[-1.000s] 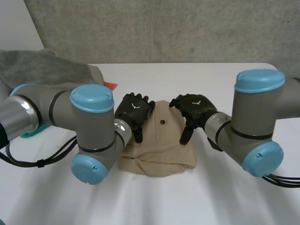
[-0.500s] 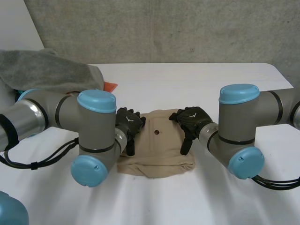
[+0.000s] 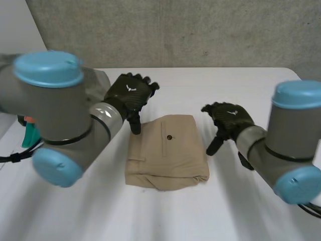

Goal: Fold the laundry.

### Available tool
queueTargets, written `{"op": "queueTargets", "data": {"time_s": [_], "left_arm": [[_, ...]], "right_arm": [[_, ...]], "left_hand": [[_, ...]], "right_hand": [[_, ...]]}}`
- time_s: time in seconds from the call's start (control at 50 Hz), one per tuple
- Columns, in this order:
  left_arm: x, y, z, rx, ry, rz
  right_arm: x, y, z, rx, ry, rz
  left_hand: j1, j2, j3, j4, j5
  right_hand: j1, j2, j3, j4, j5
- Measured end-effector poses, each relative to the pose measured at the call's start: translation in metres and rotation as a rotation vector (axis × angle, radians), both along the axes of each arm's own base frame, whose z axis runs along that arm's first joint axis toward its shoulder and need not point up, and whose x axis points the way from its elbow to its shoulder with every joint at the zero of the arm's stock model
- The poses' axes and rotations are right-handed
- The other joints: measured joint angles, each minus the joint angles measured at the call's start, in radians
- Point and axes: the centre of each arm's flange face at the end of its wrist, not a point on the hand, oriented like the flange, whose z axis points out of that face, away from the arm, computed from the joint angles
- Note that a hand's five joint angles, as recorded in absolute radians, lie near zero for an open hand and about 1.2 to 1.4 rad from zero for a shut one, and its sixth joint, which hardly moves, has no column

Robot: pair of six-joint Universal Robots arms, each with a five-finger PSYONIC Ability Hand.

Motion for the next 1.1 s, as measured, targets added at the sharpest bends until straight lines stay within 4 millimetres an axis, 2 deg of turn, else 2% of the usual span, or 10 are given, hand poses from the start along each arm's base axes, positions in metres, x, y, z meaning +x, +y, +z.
{"op": "queueTargets", "data": {"time_s": [0.1,0.22,0.54,0.62,0.64,0.66,0.8,0.96,1.0,1.1], "left_arm": [[0.005,0.023,0.014,0.028,0.067,-0.152],[0.008,0.035,0.014,0.055,0.09,-0.248],[0.012,0.029,0.009,0.069,0.083,-0.234],[0.014,0.027,0.009,0.068,0.083,-0.227],[0.015,0.026,0.009,0.068,0.084,-0.224],[0.015,0.025,0.01,0.068,0.084,-0.221],[0.016,0.024,0.01,0.067,0.084,-0.217],[0.016,0.023,0.012,0.059,0.089,-0.218],[0.015,0.023,0.016,0.049,0.094,-0.22],[0.011,0.023,0.022,0.029,0.106,-0.229]], "right_arm": [[-0.014,0.015,-0.02,0.095,-0.082,-0.034],[-0.013,0.026,-0.043,0.178,-0.142,-0.011],[0.028,0.022,-0.077,0.198,-0.184,0.077],[0.032,0.019,-0.08,0.194,-0.184,0.083],[0.036,0.015,-0.082,0.189,-0.187,0.086],[0.038,0.013,-0.082,0.185,-0.189,0.087],[0.042,-0.001,-0.078,0.146,-0.206,0.065],[0.021,-0.055,-0.06,0.038,-0.24,-0.069],[-0.005,-0.095,-0.055,-0.017,-0.249,-0.168],[-0.051,-0.149,-0.051,-0.092,-0.248,-0.296]], "left_hand": [[0.0,0.0,0.0,0.0,0.0],[0.0,0.0,0.0,0.0,0.0],[0.0,0.0,0.0,0.0,0.0],[0.0,0.0,0.0,0.0,0.0],[0.0,0.0,0.0,0.0,0.0],[0.0,0.0,0.0,0.0,0.0],[0.0,0.0,0.0,0.0,0.0],[0.0,0.0,0.0,0.0,0.0],[0.0,0.0,0.0,0.0,0.0],[0.0,0.0,0.0,0.0,0.0]], "right_hand": [[0.0,0.0,0.0,0.0,0.0],[0.0,0.0,0.0,0.0,0.0],[0.003,0.0,0.0,0.0,0.0],[0.223,0.194,0.199,0.175,0.168],[0.478,0.556,0.551,0.526,0.451],[0.601,0.751,0.682,0.702,0.639],[0.648,0.894,0.837,0.866,0.768],[0.648,0.919,0.85,0.943,0.768],[0.648,0.919,0.85,0.946,0.786],[0.648,0.92,0.85,0.947,0.792]]}}
